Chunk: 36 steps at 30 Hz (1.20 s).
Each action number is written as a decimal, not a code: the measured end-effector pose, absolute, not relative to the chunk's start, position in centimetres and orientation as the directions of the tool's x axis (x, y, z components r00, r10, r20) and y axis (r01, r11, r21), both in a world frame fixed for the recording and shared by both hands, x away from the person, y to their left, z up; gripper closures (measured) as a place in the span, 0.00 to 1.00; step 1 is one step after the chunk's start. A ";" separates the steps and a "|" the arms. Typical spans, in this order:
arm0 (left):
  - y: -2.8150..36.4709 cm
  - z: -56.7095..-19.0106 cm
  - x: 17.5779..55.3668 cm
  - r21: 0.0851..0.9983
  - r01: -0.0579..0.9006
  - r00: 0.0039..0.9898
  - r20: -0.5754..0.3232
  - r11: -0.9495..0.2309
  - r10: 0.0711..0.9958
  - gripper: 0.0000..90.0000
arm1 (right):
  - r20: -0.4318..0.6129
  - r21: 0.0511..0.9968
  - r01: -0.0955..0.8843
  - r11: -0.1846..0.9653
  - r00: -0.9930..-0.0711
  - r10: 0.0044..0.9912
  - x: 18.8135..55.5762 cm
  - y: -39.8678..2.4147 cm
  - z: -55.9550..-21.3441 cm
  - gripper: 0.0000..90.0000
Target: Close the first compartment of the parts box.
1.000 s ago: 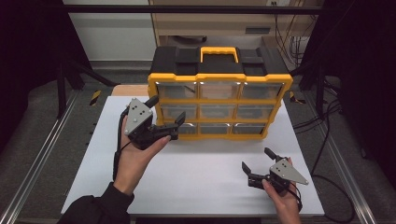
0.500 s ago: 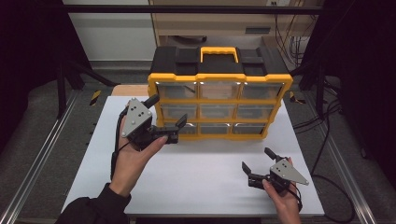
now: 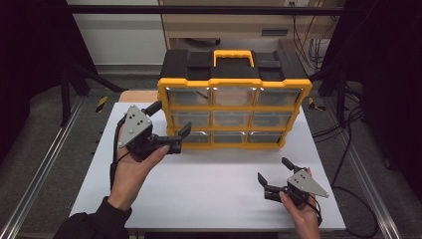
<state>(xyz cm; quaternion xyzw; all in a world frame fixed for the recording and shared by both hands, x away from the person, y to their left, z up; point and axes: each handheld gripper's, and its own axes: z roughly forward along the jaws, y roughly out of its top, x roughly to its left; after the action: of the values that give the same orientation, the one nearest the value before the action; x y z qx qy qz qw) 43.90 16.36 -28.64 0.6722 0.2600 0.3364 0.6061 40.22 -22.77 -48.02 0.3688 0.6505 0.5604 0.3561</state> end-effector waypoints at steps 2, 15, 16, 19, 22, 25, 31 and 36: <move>16.6 -28.7 43.9 0.990 -0.060 0.638 0.135 -0.127 0.758 0.02 | -0.050 0.992 0.080 0.100 -0.476 0.878 40.2 -22.8 -48.0 0.04; 17.9 -29.5 43.8 0.991 -0.059 0.632 0.133 -0.124 0.763 0.02 | -0.049 0.992 0.080 0.098 -0.475 0.879 40.2 -22.8 -48.0 0.04; 18.0 -29.5 43.8 0.991 -0.058 0.631 0.132 -0.123 0.764 0.02 | -0.050 0.992 0.080 0.099 -0.475 0.879 40.2 -22.8 -48.0 0.04; 18.4 -29.7 43.9 0.991 -0.055 0.628 0.128 -0.120 0.768 0.02 | -0.050 0.992 0.079 0.100 -0.474 0.879 40.2 -22.8 -48.0 0.04; 18.8 -30.0 44.0 0.991 -0.051 0.629 0.130 -0.126 0.766 0.01 | -0.049 0.992 0.079 0.098 -0.473 0.880 40.2 -22.8 -48.0 0.04; 19.1 -30.3 44.0 0.990 -0.048 0.626 0.132 -0.132 0.769 0.01 | -0.050 0.992 0.077 0.098 -0.474 0.879 40.1 -22.8 -48.0 0.04; 19.7 -31.0 43.9 0.991 -0.038 0.620 0.122 -0.125 0.775 0.01 | -0.049 0.992 0.079 0.098 -0.474 0.879 40.1 -22.8 -48.0 0.04; 20.3 -31.6 44.0 0.991 -0.034 0.615 0.120 -0.126 0.779 0.01 | -0.053 0.992 0.079 0.102 -0.472 0.880 40.2 -22.8 -48.0 0.04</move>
<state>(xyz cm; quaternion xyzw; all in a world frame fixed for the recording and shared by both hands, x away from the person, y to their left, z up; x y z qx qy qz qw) 44.01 20.30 -31.59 0.6691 0.2784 0.3392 0.5997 40.15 -22.78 -47.99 0.3685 0.6504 0.5596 0.3579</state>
